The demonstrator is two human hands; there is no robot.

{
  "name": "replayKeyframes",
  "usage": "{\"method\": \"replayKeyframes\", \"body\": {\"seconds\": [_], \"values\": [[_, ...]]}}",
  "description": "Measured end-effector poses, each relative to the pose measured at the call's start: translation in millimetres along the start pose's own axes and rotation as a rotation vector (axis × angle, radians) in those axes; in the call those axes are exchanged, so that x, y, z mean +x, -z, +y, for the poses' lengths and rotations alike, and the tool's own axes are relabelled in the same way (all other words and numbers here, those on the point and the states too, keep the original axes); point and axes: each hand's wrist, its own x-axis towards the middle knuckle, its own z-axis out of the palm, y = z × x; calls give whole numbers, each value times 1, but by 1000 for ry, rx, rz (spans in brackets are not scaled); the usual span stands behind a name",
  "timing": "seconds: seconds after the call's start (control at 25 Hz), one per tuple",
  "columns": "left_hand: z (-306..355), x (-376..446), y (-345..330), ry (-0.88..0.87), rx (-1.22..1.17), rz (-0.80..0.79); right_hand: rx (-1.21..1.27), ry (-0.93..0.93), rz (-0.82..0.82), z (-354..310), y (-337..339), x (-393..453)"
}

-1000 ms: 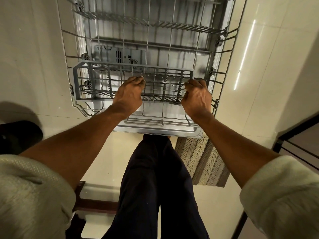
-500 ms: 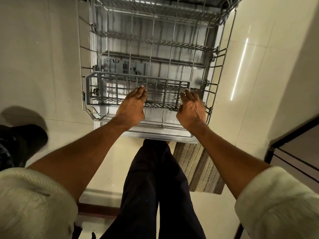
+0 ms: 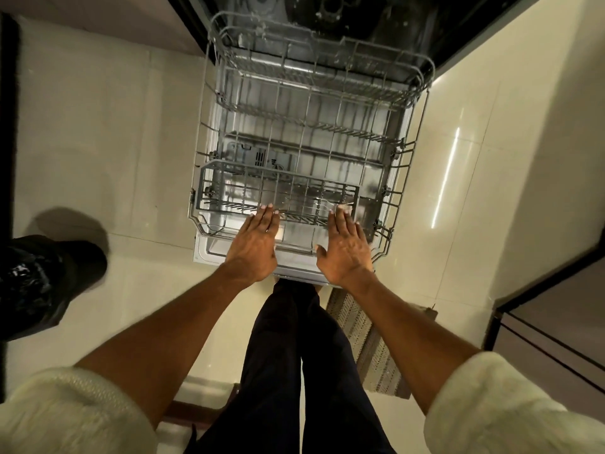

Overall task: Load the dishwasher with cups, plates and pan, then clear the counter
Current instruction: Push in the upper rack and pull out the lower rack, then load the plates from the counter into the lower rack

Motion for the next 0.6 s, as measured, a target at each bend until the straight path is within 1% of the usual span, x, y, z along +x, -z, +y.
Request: {"method": "replayKeyframes", "body": {"seconds": [0.08, 0.24, 0.4, 0.6], "values": [[2, -21, 15, 26, 8, 48, -13, 26, 26, -16, 19, -18], [11, -71, 53, 93, -67, 201, 1, 91, 87, -57, 63, -56], [13, -120, 84, 158, -139, 277, 35, 130, 163, -102, 99, -94], [-8, -169, 120, 159, -235, 418, 39, 173, 213, -165, 130, -138]]}}
